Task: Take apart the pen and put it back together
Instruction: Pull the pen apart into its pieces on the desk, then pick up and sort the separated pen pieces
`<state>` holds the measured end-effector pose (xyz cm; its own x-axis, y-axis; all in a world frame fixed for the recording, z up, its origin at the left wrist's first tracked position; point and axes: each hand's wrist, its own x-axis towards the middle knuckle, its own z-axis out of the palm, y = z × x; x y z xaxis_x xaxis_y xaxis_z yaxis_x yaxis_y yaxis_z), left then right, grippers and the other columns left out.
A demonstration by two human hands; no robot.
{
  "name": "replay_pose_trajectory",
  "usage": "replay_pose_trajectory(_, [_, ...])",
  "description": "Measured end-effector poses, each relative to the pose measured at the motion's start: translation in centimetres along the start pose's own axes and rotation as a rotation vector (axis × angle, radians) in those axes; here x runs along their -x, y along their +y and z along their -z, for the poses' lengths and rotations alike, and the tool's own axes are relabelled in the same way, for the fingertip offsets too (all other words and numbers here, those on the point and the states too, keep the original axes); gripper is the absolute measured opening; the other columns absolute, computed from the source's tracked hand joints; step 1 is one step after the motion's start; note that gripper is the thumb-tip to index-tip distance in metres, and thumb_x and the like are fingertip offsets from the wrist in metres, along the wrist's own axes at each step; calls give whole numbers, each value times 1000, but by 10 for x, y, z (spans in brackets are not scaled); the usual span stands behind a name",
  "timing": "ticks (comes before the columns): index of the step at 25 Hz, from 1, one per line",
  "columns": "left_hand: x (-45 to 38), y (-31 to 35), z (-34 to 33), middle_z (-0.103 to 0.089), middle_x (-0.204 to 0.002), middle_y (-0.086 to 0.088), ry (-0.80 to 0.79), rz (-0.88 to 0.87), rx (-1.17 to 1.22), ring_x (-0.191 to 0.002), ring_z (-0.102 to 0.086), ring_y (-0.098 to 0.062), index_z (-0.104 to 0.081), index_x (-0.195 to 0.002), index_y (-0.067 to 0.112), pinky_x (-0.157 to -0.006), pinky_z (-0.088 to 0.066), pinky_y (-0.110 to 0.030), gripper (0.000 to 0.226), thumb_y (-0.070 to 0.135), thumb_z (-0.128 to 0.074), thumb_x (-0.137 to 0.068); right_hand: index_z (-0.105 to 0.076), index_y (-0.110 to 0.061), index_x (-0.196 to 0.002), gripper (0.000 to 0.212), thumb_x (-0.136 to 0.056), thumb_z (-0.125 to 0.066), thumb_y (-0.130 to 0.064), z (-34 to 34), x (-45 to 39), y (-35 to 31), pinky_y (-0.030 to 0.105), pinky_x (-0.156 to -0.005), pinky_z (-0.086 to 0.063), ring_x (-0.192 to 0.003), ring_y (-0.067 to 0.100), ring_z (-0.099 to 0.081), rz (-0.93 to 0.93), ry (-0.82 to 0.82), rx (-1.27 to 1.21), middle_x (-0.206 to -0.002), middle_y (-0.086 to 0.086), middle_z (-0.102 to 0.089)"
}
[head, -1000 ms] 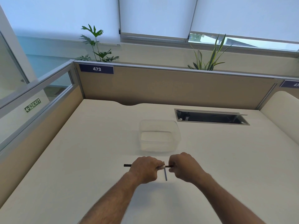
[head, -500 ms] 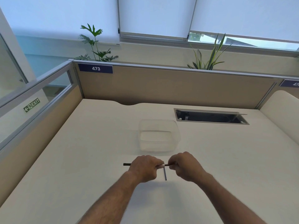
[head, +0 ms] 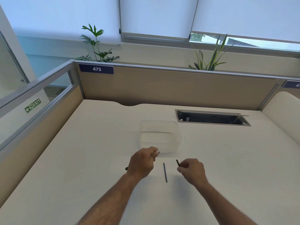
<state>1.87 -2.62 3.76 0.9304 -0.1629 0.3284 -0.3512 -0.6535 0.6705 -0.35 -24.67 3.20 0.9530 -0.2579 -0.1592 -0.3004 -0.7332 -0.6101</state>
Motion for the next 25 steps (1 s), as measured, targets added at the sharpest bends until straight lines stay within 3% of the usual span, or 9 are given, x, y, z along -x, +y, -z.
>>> replay_pose_trajectory(4, [-5, 2, -1, -71, -73, 15, 84, 132, 257, -78, -69, -4, -61, -92, 30, -69, -56, -29, 13, 17, -59, -94, -75, -24, -81, 11, -71, -73, -21, -13, -3, 10, 22, -59, -41, -75, 15, -63, -119, -13, 45, -81, -6, -73])
replay_pose_trajectory(9, [-9, -1, -2, -73, -77, 12, 172, 186, 325, -57, -62, 3, -57, -89, 33, -57, -49, -20, 17, 26, -72, -87, -71, -18, -66, 3, -63, -70, -18, -23, -9, 18, 17, -45, -36, -60, 9, -63, -165, -24, 69, -63, -8, -68])
replay_pose_trajectory(17, [-7, -6, -6, -75, -80, 9, 171, 203, 347, -70, -70, -5, -58, -85, 36, -64, -58, -32, 20, 31, -77, -81, -66, -13, -66, 15, -64, -73, -25, -26, -14, 19, 21, -48, -39, -55, 10, -57, -161, -17, 92, -61, -6, -64])
replay_pose_trajectory(19, [-8, -5, -6, -75, -80, 9, 173, 193, 351, -73, -70, -5, -59, -87, 33, -65, -60, -35, 19, 31, -77, -81, -67, -19, -78, 16, -69, -76, -29, -27, -11, 15, 25, -59, -43, -65, 14, -60, -108, 96, 40, -69, -9, -64])
replay_pose_trajectory(22, [-9, -2, -7, -74, -78, 10, 184, 173, 363, -71, -70, -5, -61, -88, 28, -64, -60, -36, 20, 31, -79, -80, -73, -19, -90, 21, -72, -84, -23, -31, -2, 5, 25, -66, -51, -70, 13, -65, 128, 239, -197, -75, -10, -69])
replay_pose_trajectory(25, [-11, 3, -9, -73, -75, 10, 204, 151, 387, -70, -70, -4, -61, -87, 25, -62, -60, -28, 24, 32, -81, -77, -69, -27, -105, 39, -71, -87, -24, -38, 8, -9, 18, -69, -56, -85, 6, -68, 267, 8, -359, -95, -14, -72])
